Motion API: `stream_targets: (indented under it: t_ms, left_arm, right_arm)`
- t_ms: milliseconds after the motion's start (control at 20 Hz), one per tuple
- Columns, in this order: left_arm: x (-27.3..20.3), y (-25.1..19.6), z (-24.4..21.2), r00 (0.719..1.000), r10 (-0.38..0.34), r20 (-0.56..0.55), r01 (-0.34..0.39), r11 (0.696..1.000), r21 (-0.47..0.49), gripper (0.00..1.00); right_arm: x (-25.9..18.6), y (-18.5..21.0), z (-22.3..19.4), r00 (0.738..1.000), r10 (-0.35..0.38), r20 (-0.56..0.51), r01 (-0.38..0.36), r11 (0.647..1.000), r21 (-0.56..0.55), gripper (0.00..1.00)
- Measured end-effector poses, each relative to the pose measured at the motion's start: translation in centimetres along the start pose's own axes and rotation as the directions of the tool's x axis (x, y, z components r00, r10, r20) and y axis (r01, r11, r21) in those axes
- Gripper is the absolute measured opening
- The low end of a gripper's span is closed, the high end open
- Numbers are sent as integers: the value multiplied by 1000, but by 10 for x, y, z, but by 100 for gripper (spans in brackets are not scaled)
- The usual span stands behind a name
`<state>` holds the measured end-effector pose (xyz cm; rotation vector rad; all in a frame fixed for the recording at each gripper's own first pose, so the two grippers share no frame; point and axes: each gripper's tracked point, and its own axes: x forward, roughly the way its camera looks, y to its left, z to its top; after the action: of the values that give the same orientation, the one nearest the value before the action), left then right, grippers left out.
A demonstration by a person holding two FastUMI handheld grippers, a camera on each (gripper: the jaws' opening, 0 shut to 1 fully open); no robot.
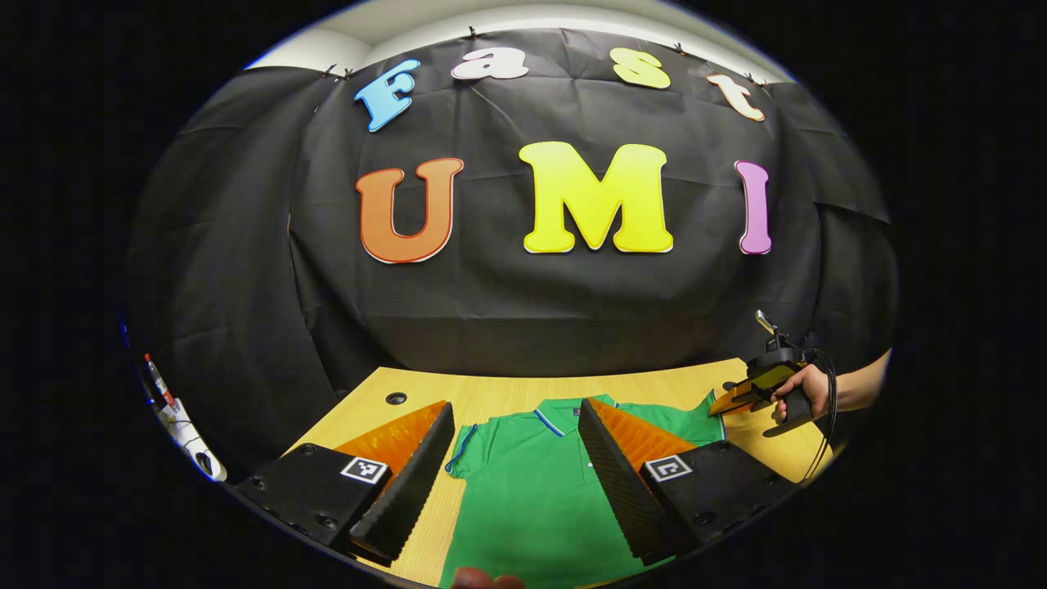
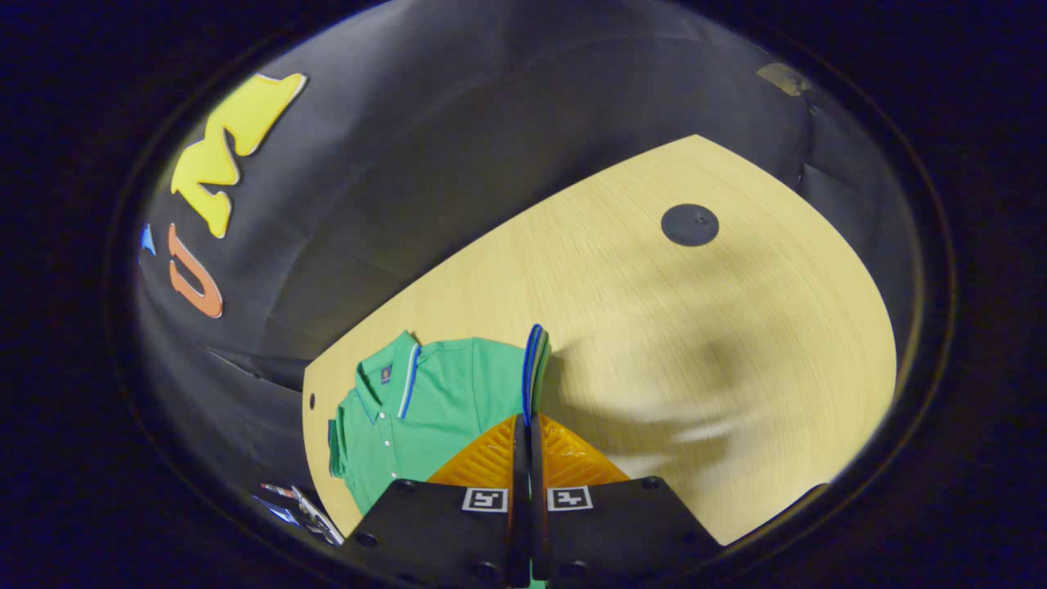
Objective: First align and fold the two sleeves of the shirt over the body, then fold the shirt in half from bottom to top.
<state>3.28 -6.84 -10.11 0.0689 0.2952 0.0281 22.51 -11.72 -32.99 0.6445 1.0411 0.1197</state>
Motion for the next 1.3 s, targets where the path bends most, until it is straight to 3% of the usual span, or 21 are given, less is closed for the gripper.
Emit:
stream_targets:
  t_ms: [450,750,950,1150,1300]
  left_arm:
    - [-15,53,-10,998,62,14,-61,995,-81,98]
    - [-34,99,-20,991,133,-5,-133,986,-99,98]
    - [-44,122,-26,986,166,-24,-168,981,-98,98]
    - [-47,135,-25,984,176,-22,-178,979,-102,98]
    - [-43,135,-27,988,152,-21,-153,982,-111,98]
  right_arm:
    - [1,88,-16,1000,18,17,-15,988,-154,3]
    - [40,128,-43,1000,-5,-15,2,977,-213,0]
    - [60,143,-54,1000,-25,-17,21,975,-220,3]
    - [56,155,-55,1000,-10,-4,10,988,-153,53]
    - [46,148,-50,999,-47,26,49,992,-115,81]
